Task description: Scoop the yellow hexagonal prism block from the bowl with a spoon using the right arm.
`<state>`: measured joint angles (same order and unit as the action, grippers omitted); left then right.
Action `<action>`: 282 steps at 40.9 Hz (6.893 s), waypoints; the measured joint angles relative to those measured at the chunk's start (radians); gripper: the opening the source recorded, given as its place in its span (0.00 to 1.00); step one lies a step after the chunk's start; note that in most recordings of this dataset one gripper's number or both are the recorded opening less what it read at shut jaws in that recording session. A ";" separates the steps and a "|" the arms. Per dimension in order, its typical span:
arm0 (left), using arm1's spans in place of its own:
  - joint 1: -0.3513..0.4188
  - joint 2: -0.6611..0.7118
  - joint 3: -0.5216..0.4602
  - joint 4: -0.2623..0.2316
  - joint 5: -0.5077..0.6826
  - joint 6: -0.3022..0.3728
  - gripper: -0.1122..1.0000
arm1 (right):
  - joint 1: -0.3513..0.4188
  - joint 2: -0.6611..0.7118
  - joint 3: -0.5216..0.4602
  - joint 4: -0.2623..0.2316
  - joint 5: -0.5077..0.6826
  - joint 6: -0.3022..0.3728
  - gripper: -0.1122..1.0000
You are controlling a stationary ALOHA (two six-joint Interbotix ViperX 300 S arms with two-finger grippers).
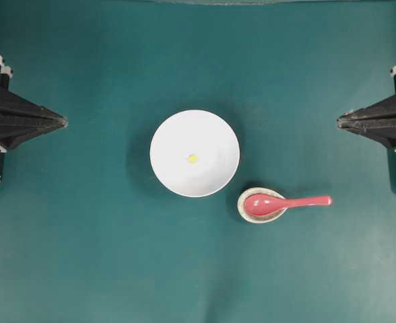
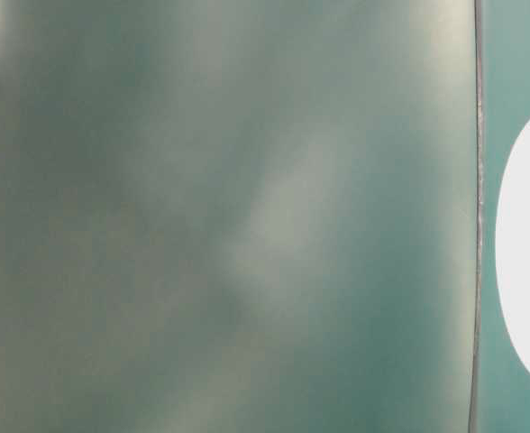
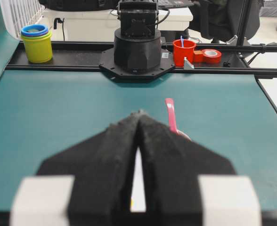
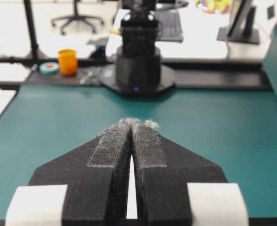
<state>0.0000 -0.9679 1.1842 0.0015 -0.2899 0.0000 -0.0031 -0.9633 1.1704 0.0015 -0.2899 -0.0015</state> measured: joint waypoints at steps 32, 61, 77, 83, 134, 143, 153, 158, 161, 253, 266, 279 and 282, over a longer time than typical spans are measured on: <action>0.040 -0.021 -0.011 0.012 0.035 0.003 0.09 | 0.000 0.002 0.000 0.000 0.041 -0.005 0.40; 0.040 -0.020 -0.011 0.012 0.041 -0.014 0.09 | 0.000 0.253 0.049 0.038 -0.009 0.012 0.61; 0.040 -0.008 -0.011 0.012 0.057 -0.015 0.09 | 0.097 0.459 0.178 0.141 -0.331 0.049 0.61; 0.040 0.000 -0.009 0.012 0.057 -0.015 0.09 | 0.166 0.554 0.215 0.153 -0.485 0.089 0.61; 0.040 0.011 -0.009 0.011 0.055 -0.015 0.09 | 0.302 1.066 0.166 0.186 -0.764 0.164 0.61; 0.040 0.011 -0.011 0.012 0.055 -0.012 0.09 | 0.302 1.066 0.166 0.187 -0.756 0.164 0.61; 0.040 0.011 -0.011 0.012 0.055 -0.011 0.09 | 0.302 1.066 0.164 0.186 -0.755 0.164 0.47; 0.040 0.011 -0.009 0.012 0.057 -0.009 0.09 | 0.302 1.066 0.166 0.186 -0.753 0.164 0.34; 0.040 0.011 -0.009 0.012 0.055 -0.009 0.09 | 0.302 1.066 0.166 0.186 -0.753 0.164 0.32; 0.040 -0.018 -0.008 0.012 0.161 -0.041 0.09 | 0.259 0.574 -0.526 0.129 0.393 -0.291 0.27; 0.040 -0.017 -0.008 0.012 0.161 -0.041 0.09 | 0.256 0.575 -0.526 0.129 0.428 -0.291 0.26; 0.040 -0.018 -0.009 0.012 0.161 -0.041 0.09 | 0.256 0.607 -0.546 0.127 0.563 -0.278 0.26; 0.040 -0.017 -0.009 0.012 0.161 -0.041 0.09 | 0.256 0.627 -0.560 0.129 0.572 -0.275 0.26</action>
<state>0.0399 -0.9848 1.1750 0.0138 -0.1289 -0.0414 0.2531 -0.3359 0.6105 0.1304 0.2823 -0.2761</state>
